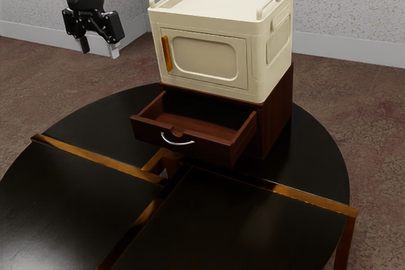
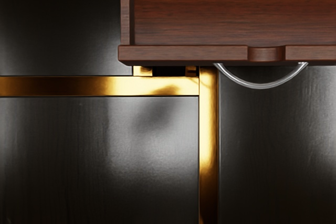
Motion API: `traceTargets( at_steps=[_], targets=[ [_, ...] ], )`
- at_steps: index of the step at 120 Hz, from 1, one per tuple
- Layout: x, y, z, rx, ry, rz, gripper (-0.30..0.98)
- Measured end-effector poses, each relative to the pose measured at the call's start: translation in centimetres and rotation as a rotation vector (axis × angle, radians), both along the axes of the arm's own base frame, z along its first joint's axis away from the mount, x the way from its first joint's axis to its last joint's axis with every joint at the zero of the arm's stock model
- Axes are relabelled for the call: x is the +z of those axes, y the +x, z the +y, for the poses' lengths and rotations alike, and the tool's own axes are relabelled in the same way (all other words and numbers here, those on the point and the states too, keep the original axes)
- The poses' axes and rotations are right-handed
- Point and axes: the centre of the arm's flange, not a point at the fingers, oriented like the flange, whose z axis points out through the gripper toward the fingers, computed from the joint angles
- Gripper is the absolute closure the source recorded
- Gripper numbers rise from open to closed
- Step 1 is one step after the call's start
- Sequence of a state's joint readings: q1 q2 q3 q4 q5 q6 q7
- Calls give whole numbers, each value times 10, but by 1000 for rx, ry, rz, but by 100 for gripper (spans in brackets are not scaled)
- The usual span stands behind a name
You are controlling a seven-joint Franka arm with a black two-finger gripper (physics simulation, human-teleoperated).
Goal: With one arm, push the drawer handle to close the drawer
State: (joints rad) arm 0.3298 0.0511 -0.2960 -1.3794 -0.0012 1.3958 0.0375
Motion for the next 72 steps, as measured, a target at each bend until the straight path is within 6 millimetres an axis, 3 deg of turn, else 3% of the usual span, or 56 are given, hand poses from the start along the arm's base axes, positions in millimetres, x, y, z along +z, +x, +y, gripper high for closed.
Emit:
traceTargets(
  at_steps=[25,33,42,47,56,72],
  targets=[
    [3,-1,1,2,-4,-5,0],
    [65,-17,1,8,2,-114,0],
    [138,-73,1,71,41,-215,0],
    [157,-101,-10,102,58,-216,0],
    [164,-124,-32,125,74,-163,0],
    [159,-140,-48,187,94,-82,0]
  ],
)
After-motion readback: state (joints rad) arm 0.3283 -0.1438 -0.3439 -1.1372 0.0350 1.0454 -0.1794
